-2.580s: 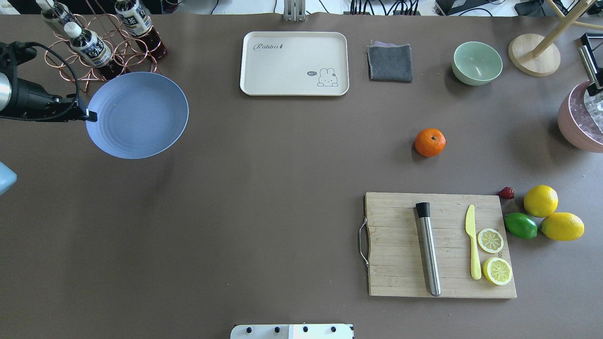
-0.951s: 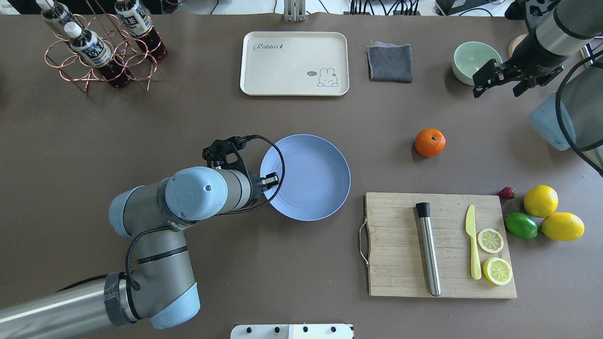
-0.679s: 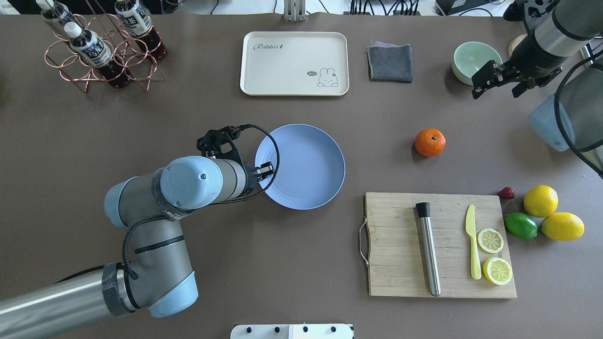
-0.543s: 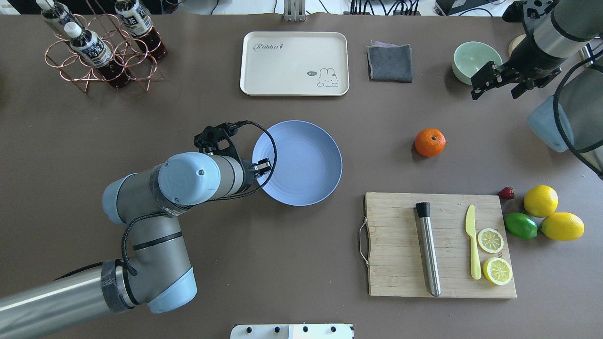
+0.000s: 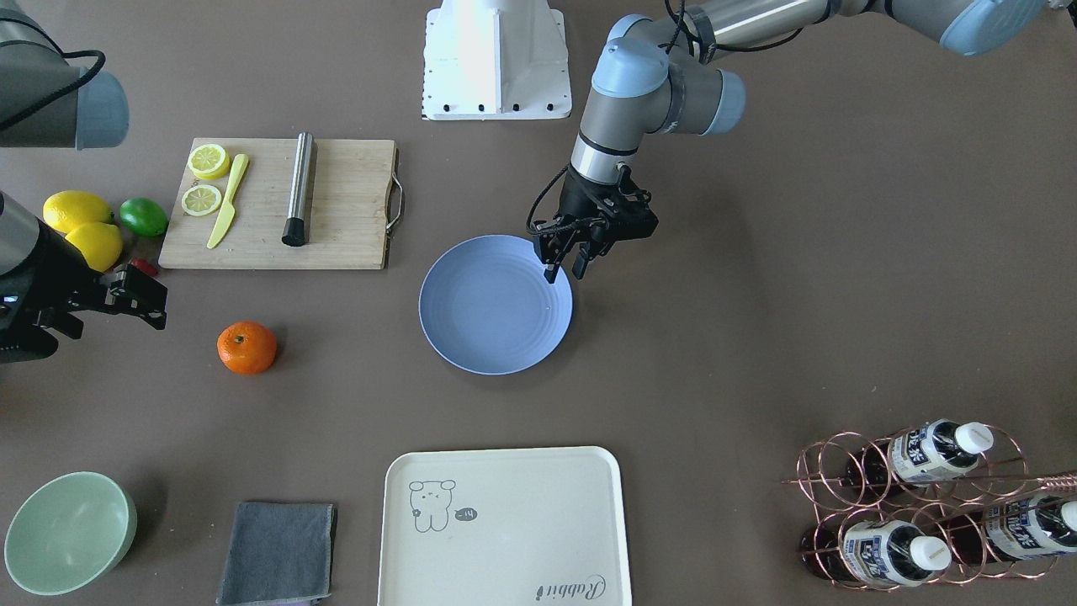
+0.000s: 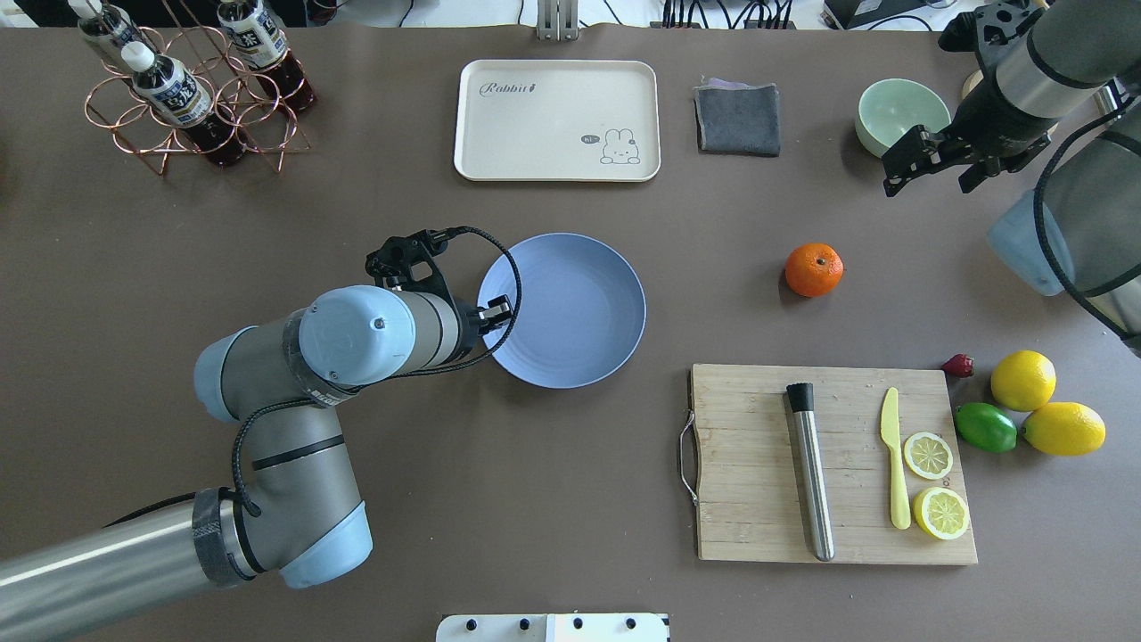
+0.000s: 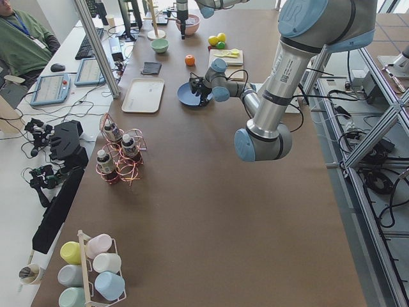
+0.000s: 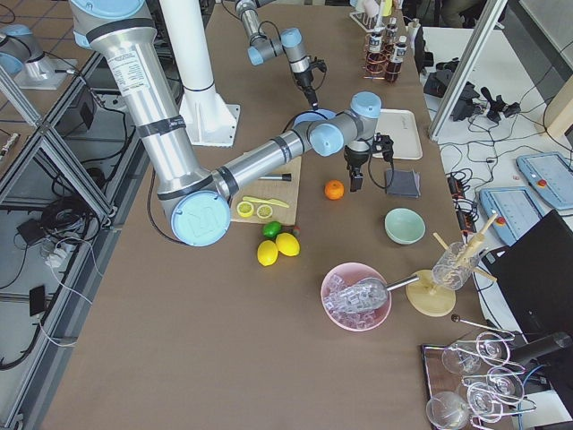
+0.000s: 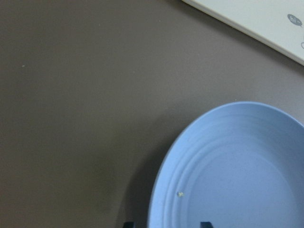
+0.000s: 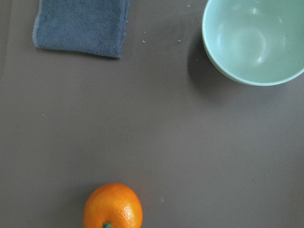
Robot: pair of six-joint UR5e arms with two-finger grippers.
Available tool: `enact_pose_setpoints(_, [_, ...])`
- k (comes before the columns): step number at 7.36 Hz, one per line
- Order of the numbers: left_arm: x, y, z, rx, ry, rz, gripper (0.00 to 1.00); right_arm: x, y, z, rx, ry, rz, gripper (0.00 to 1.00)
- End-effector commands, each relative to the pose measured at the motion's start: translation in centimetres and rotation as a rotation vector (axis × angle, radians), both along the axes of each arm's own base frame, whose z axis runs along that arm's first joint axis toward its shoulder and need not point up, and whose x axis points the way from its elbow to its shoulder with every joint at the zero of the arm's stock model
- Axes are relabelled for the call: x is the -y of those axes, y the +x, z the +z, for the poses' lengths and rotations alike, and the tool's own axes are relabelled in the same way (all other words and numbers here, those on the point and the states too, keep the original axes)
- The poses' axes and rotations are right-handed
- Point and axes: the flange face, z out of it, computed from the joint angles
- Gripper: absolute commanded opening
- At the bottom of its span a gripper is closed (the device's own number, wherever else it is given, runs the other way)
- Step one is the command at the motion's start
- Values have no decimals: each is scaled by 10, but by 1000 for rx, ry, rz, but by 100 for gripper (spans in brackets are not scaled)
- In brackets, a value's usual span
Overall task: Pick orange to plate
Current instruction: 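Lower the right gripper onto the orange and close it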
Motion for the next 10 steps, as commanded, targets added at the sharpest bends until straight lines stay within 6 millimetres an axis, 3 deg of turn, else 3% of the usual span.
enact_pose_setpoints(1, [14,-12,-4,-1,19,-9,98,17,-38,20,26,7,24,100])
enact_pose_setpoints(3, [21,-20,-2,26,71,7,98,2,-75,2,31,-23,47,100])
enact_pose_setpoints(4, [23,-22,0,48,107,25,98,-9,-99,-1,15,-31,63,100])
enact_pose_setpoints(5, [28,-26,0,56,120,23,98,-15,-109,1,1,-27,58,100])
enact_pose_setpoints(7, [30,-28,0,56,120,20,98,-24,-120,11,-21,-26,49,100])
enact_pose_setpoints(10, [29,-27,1,56,120,21,98,-33,-119,29,-42,-44,45,100])
